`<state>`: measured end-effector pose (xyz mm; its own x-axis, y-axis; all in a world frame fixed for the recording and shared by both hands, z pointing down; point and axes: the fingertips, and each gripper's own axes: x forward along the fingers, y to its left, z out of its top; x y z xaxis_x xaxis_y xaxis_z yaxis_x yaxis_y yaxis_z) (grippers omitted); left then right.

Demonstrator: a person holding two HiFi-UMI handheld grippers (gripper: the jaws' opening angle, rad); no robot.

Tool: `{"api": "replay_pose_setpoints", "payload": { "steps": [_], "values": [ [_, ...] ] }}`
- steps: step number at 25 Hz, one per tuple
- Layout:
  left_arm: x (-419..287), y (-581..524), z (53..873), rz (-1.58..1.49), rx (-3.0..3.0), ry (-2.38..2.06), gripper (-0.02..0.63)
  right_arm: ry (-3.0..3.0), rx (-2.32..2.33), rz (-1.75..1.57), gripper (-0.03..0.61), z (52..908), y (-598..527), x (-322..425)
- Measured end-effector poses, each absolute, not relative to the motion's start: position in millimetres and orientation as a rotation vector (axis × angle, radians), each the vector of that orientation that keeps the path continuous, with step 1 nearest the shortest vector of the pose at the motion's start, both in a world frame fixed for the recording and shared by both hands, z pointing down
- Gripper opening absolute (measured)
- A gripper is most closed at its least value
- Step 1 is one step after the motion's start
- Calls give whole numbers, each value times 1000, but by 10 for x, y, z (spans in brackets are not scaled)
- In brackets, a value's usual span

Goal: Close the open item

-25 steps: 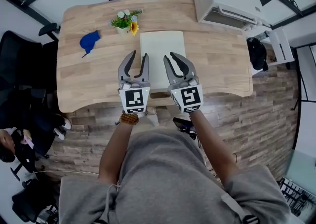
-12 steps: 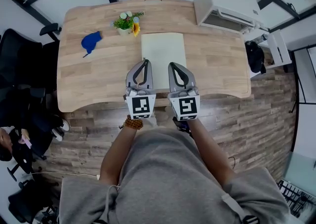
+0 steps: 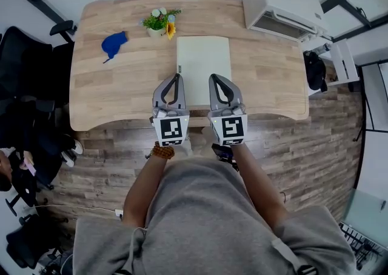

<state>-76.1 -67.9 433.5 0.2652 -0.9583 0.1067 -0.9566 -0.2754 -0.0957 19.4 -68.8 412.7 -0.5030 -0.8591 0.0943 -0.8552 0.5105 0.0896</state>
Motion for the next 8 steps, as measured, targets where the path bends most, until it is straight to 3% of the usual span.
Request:
{"api": "replay_pose_setpoints", "payload": {
  "steps": [8],
  "values": [
    [-924,-668,4459,-246,-2479,1934,9,-2629,1423,-51,11,4213,-678,107]
  ]
}}
